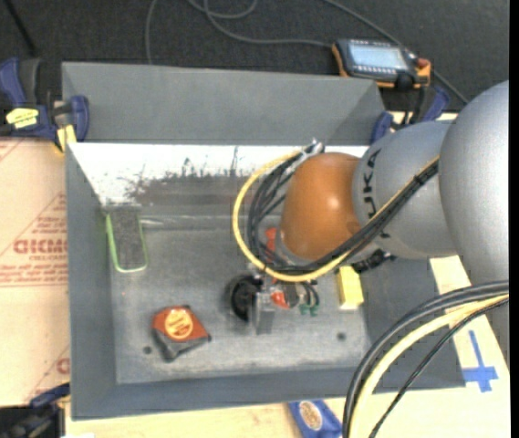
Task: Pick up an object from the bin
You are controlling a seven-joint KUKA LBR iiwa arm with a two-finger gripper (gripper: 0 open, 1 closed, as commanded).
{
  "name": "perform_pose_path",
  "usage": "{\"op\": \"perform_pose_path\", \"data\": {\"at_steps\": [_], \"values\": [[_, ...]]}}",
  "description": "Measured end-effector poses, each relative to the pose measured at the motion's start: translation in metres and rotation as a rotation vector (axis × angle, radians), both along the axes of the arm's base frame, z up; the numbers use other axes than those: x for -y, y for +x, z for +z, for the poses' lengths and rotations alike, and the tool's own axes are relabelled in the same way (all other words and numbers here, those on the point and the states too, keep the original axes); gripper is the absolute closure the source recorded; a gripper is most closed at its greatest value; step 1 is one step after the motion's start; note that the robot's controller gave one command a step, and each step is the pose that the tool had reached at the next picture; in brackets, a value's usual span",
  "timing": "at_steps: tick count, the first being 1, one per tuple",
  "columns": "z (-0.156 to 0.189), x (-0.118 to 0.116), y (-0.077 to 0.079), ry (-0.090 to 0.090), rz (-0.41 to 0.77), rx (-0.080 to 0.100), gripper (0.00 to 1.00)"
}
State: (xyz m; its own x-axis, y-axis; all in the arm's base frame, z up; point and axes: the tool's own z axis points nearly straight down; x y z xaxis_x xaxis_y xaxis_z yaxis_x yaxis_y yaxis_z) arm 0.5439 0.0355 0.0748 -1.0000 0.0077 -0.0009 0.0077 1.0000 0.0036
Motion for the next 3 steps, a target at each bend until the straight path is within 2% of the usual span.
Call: {"op": "perform_pose_path", "data": {"at_steps": [1, 2, 3], "values": [[0.0, -0.005, 0.012, -0.003, 0.0, -0.006, 1.0], [0.0, -0.007, 0.015, -0.004, -0.002, -0.005, 1.0], [0.003, 0.02, -0.017, 0.002, 0.011, 0.027, 1.0]]}}
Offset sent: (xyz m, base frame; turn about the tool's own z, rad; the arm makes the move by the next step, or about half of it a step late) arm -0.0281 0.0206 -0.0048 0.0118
